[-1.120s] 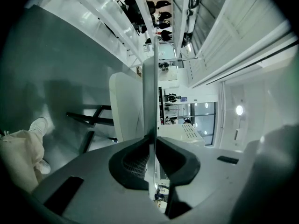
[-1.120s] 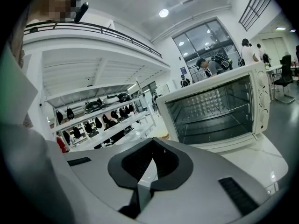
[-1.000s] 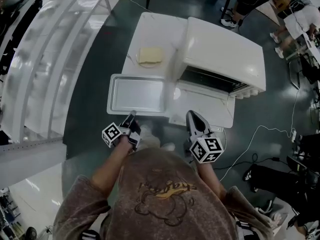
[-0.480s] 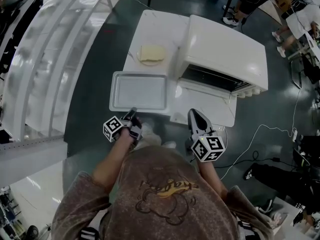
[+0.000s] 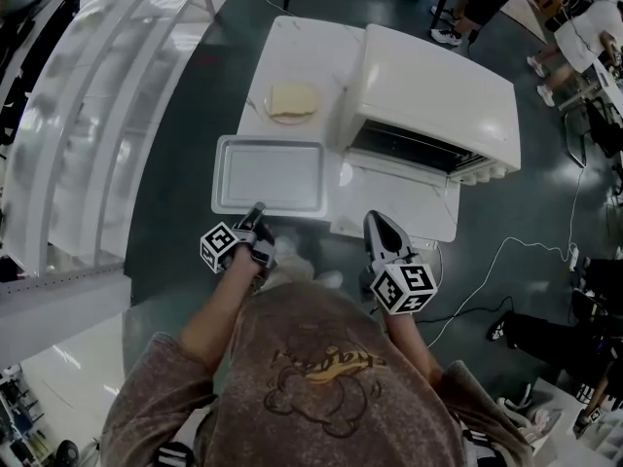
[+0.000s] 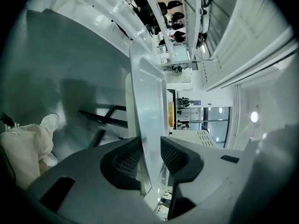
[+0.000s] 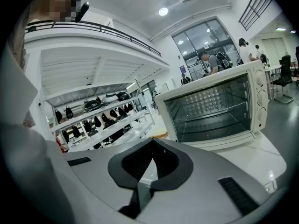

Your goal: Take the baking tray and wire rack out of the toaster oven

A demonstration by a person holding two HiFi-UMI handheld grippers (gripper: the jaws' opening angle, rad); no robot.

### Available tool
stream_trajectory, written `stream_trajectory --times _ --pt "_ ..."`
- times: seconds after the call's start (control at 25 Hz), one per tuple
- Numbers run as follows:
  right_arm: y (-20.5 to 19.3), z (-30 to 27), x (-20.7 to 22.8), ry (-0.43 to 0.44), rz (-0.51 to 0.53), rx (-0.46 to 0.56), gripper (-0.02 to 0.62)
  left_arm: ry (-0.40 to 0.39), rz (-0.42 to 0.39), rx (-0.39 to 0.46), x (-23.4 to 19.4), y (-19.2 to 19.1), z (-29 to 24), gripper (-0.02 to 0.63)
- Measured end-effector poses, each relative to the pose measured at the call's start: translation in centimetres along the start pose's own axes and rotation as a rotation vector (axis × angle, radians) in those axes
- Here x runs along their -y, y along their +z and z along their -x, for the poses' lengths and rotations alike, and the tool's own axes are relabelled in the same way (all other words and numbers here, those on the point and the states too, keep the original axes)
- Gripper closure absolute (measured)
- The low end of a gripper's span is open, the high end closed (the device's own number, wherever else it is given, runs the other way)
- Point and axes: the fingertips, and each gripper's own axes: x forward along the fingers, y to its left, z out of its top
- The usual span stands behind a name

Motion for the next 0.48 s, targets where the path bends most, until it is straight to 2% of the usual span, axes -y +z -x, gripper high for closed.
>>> stream_trajectory --times 0.28,0.48 --pt "-0.2 0.4 0.3 -0.007 -0.010 0.006 0.597 0.014 0.005 -0.006 -0.9 -1.1 0.8 0.502" --pt "-0.2 0.8 0.6 -0.008 -0.020 0.016 0.597 0.025 -0.014 -0.064 -0.8 -3.8 1.9 0.502"
